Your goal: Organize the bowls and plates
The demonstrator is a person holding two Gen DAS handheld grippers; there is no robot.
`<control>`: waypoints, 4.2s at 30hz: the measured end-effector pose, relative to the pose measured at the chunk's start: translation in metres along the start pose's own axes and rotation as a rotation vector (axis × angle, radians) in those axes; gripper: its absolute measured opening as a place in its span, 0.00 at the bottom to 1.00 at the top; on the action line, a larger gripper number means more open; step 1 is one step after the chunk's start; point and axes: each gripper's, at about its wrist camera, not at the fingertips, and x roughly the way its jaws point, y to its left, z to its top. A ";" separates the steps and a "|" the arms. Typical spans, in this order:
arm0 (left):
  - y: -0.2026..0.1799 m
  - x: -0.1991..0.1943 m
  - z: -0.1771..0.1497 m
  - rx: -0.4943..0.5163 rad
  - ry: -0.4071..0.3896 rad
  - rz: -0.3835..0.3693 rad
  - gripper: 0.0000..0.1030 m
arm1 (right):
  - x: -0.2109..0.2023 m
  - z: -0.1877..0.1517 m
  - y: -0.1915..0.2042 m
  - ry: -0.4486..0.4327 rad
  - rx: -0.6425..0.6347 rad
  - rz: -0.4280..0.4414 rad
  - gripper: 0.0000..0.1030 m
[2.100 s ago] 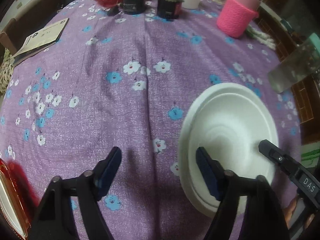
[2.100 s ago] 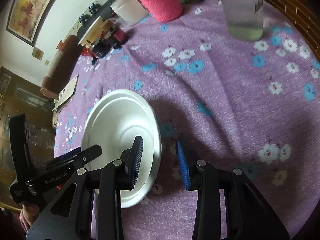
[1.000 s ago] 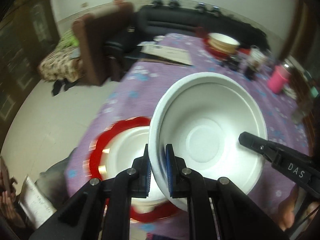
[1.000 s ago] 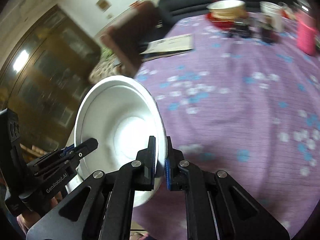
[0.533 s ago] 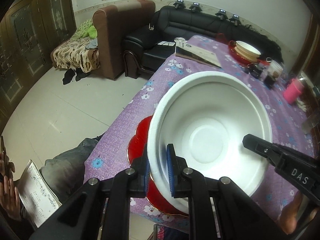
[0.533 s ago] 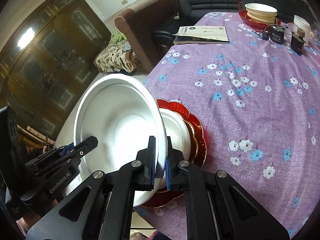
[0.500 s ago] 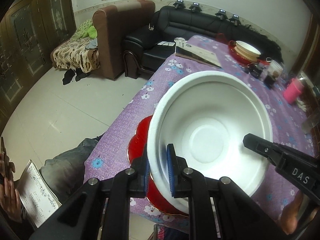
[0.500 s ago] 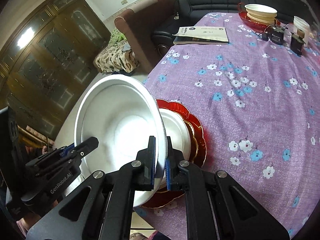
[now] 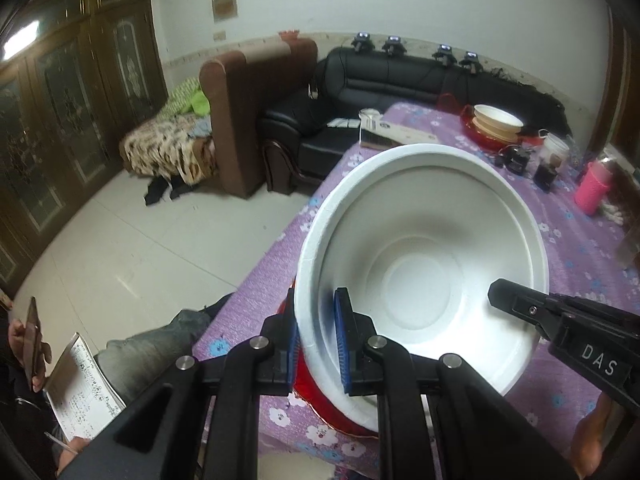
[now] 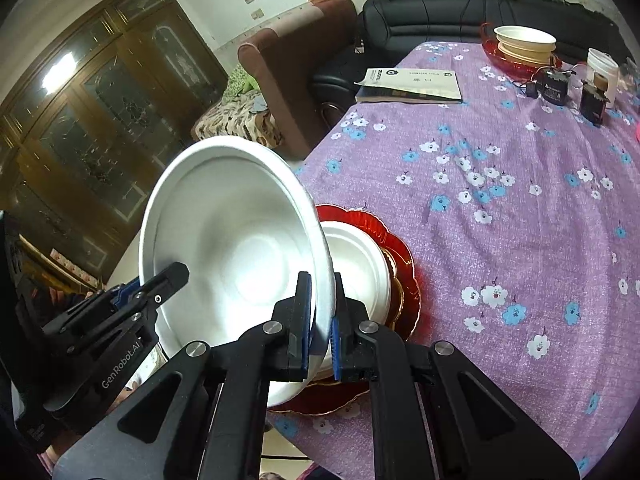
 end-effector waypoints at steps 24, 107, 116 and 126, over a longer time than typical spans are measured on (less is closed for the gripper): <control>-0.035 -0.034 -0.006 0.057 -0.148 0.058 0.16 | -0.041 -0.010 -0.024 -0.149 0.050 0.038 0.07; -0.002 0.016 -0.012 -0.010 -0.087 0.065 0.22 | 0.000 -0.021 -0.023 -0.112 0.104 0.080 0.07; -0.001 0.020 -0.010 -0.008 -0.079 0.065 0.23 | 0.002 -0.021 -0.024 -0.102 0.110 0.080 0.07; -0.002 0.025 -0.009 -0.001 -0.068 0.061 0.23 | 0.004 -0.020 -0.024 -0.097 0.114 0.076 0.07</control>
